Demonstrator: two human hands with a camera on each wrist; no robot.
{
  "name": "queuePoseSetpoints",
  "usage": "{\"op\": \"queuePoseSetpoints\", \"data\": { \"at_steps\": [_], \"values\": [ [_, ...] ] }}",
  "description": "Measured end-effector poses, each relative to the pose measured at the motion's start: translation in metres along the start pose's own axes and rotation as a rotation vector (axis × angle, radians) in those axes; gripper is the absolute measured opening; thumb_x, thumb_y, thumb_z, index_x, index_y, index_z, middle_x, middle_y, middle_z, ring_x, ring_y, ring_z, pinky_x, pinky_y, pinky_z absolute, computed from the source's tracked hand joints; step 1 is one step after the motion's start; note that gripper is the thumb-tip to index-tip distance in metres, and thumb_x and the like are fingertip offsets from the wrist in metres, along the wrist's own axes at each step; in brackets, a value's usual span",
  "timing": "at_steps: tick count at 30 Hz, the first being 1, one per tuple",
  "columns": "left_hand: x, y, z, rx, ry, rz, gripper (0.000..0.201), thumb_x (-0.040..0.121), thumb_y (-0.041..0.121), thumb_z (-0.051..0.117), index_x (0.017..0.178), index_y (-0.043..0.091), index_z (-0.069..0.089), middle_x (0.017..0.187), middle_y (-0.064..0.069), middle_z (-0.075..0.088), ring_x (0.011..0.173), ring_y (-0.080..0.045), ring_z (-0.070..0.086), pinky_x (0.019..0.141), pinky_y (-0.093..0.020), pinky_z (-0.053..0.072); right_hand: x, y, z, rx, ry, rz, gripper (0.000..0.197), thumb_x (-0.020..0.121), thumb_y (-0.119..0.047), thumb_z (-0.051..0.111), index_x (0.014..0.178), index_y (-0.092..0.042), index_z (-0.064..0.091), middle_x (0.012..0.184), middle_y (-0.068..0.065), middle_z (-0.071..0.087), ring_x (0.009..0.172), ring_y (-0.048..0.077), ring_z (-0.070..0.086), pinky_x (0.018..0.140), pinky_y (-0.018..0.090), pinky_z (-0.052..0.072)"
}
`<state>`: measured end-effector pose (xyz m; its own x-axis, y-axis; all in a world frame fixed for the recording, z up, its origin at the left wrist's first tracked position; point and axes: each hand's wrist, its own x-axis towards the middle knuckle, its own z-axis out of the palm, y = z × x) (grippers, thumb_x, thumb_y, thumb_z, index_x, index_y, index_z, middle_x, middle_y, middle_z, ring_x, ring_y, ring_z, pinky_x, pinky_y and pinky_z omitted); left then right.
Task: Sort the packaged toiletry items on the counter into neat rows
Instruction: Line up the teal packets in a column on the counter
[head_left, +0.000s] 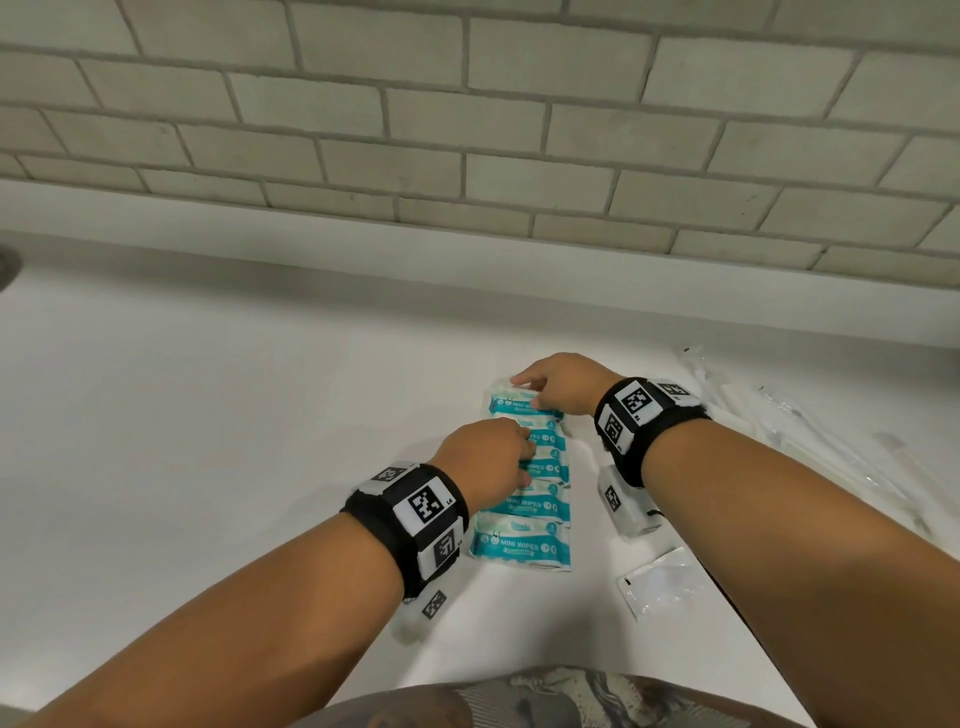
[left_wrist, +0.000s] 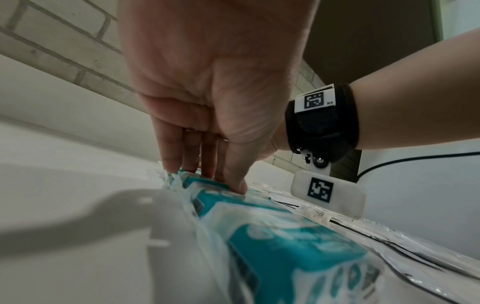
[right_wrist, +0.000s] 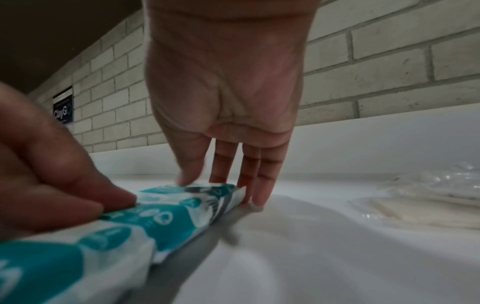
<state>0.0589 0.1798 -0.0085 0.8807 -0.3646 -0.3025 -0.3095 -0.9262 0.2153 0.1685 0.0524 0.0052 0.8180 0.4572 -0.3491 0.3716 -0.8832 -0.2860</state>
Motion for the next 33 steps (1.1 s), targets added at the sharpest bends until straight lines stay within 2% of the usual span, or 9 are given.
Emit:
{"op": "queuePoseSetpoints", "data": {
  "at_steps": [7, 11, 13, 15, 17, 18, 22, 29, 33],
  "values": [
    [0.0, 0.0, 0.001, 0.003, 0.01, 0.001, 0.046, 0.095, 0.037, 0.05, 0.138, 0.02, 0.051, 0.15, 0.003, 0.04, 0.128, -0.02, 0.046, 0.102, -0.036, 0.041, 0.003, -0.002, 0.002, -0.026, -0.002, -0.012, 0.048, 0.09, -0.015, 0.064, 0.136, -0.02, 0.054, 0.135, 0.002, 0.059, 0.116, 0.018, 0.057, 0.097, 0.028, 0.043],
    [-0.007, 0.004, -0.005, -0.055, 0.001, -0.018, 0.07, 0.089, 0.064, 0.044, 0.143, 0.02, 0.044, 0.153, 0.004, 0.034, 0.132, -0.018, 0.042, 0.102, -0.036, 0.041, 0.004, -0.001, 0.004, -0.019, -0.007, -0.01, 0.047, 0.09, -0.014, 0.064, 0.136, -0.022, 0.055, 0.135, 0.001, 0.059, 0.116, 0.018, 0.057, 0.098, 0.029, 0.044],
    [-0.013, 0.005, -0.007, -0.052, -0.117, 0.001, 0.098, 0.077, 0.079, 0.044, 0.151, 0.017, 0.025, 0.16, 0.002, 0.017, 0.143, -0.02, 0.027, 0.112, -0.04, 0.033, 0.004, 0.001, 0.005, -0.011, -0.002, -0.013, 0.047, 0.09, -0.013, 0.063, 0.136, -0.022, 0.055, 0.135, 0.0, 0.059, 0.116, 0.018, 0.056, 0.098, 0.028, 0.043],
    [-0.019, 0.008, -0.005, -0.008, -0.26, 0.017, 0.121, 0.067, 0.084, 0.052, 0.154, 0.019, -0.001, 0.162, 0.0, -0.007, 0.149, -0.023, -0.001, 0.12, -0.049, 0.013, 0.005, 0.003, 0.006, 0.0, -0.003, -0.016, 0.047, 0.091, -0.013, 0.063, 0.136, -0.022, 0.055, 0.135, 0.0, 0.059, 0.116, 0.017, 0.056, 0.097, 0.028, 0.043],
    [-0.022, 0.01, 0.004, 0.073, -0.343, 0.029, 0.133, 0.061, 0.082, 0.061, 0.15, 0.023, -0.019, 0.157, -0.002, -0.026, 0.145, -0.027, -0.024, 0.118, -0.056, -0.005, 0.006, 0.004, 0.007, -0.003, -0.005, -0.02, 0.047, 0.091, -0.014, 0.062, 0.136, -0.023, 0.054, 0.135, 0.0, 0.058, 0.116, 0.017, 0.056, 0.096, 0.028, 0.043],
    [-0.022, 0.011, 0.009, 0.127, -0.351, 0.035, 0.135, 0.061, 0.079, 0.064, 0.149, 0.024, -0.023, 0.156, -0.004, -0.03, 0.142, -0.03, -0.028, 0.116, -0.058, -0.008, 0.006, 0.005, 0.008, -0.009, -0.005, -0.025, 0.046, 0.091, -0.015, 0.062, 0.136, -0.023, 0.054, 0.135, 0.0, 0.058, 0.116, 0.017, 0.055, 0.096, 0.028, 0.042],
    [-0.019, 0.007, 0.016, 0.179, -0.254, 0.062, 0.13, 0.067, 0.068, 0.068, 0.15, 0.021, -0.021, 0.157, -0.012, -0.025, 0.143, -0.037, -0.023, 0.117, -0.057, -0.003, 0.008, 0.008, 0.009, -0.023, -0.011, -0.04, 0.046, 0.092, -0.017, 0.062, 0.136, -0.023, 0.054, 0.136, 0.0, 0.057, 0.117, 0.017, 0.054, 0.096, 0.027, 0.04],
    [0.001, -0.021, 0.005, 0.142, -0.191, 0.07, 0.127, 0.066, 0.067, 0.069, 0.152, 0.022, -0.014, 0.159, -0.011, -0.019, 0.146, -0.034, -0.018, 0.119, -0.054, 0.0, 0.04, 0.001, -0.003, -0.077, 0.026, -0.014, 0.044, 0.092, -0.021, 0.062, 0.135, -0.026, 0.055, 0.123, 0.004, 0.051, 0.11, 0.02, 0.052, 0.089, 0.029, 0.043],
    [0.029, -0.051, -0.016, 0.143, -0.199, 0.041, 0.128, 0.065, 0.066, 0.071, 0.152, 0.024, -0.014, 0.159, -0.008, -0.02, 0.146, -0.03, -0.017, 0.118, -0.052, -0.001, 0.071, -0.009, -0.017, -0.122, 0.055, -0.028, 0.037, 0.094, -0.024, 0.056, 0.13, -0.028, 0.06, 0.118, 0.006, 0.052, 0.11, 0.025, 0.053, 0.091, 0.035, 0.046]
  ]
}}
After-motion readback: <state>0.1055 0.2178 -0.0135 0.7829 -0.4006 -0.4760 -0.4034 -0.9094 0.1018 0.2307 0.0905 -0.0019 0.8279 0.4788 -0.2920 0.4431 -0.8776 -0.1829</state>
